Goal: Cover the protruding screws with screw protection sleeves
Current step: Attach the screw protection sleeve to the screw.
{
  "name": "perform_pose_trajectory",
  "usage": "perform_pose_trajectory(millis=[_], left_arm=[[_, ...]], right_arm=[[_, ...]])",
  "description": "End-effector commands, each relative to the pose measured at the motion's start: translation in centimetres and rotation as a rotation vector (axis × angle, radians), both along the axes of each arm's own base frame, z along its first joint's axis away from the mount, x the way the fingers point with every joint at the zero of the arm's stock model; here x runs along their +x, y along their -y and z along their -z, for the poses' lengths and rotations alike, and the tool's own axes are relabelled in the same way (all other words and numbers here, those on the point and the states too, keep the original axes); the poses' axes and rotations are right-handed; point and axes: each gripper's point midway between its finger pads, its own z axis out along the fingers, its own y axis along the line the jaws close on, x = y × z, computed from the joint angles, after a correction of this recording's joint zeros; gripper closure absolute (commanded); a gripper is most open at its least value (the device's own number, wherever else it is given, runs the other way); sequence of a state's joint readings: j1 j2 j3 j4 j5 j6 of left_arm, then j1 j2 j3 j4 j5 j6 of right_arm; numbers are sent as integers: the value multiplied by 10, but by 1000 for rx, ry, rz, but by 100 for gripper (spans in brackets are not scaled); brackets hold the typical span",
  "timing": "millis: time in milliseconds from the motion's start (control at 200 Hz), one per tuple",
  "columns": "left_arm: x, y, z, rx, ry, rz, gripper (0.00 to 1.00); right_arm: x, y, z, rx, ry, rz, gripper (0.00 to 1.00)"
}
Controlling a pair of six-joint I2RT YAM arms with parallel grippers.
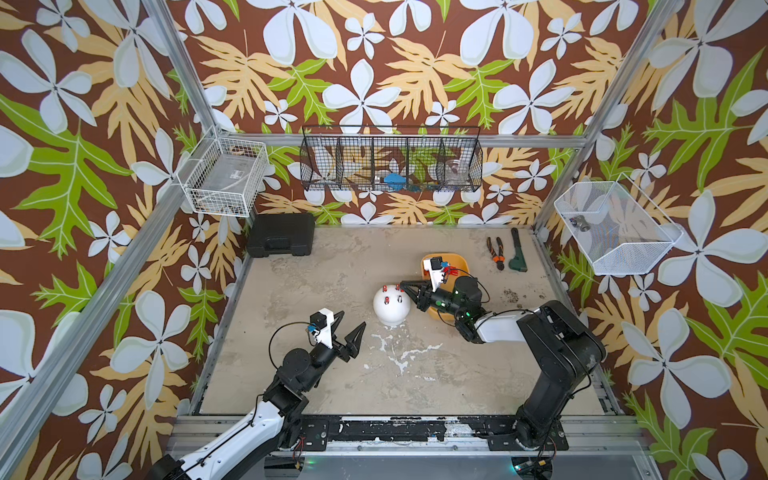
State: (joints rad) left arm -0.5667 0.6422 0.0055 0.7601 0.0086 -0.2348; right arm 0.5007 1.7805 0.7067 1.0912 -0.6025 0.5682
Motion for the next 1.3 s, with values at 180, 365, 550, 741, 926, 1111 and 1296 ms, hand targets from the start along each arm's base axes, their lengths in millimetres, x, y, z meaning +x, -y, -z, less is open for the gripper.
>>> perform_pose_trajectory(millis=[180,365,550,741,926,1111,1296], left_arm=[[0,1,-8,-5,29,6,21],[0,1,-8,-5,29,7,21],[0,2,-7,-4,27,12,21],[0,2,-8,-5,29,12,21],[0,2,-8,-5,30,10,21],[0,2,-8,-4,28,11,20],[0,2,-6,0,24,8,20]], right_arm=[[-5,-6,3,-14,23,-18,87],[-9,-6,3,-18,26,-19,87],[-12,-4,4,-25,33,-17,87],[-12,-1,7,-33,32,1,88],[-15,1,6,-37,43,1,88],[-22,-2,10,-71,64,-7,88],[-27,-7,12,-108,83,-9,88]])
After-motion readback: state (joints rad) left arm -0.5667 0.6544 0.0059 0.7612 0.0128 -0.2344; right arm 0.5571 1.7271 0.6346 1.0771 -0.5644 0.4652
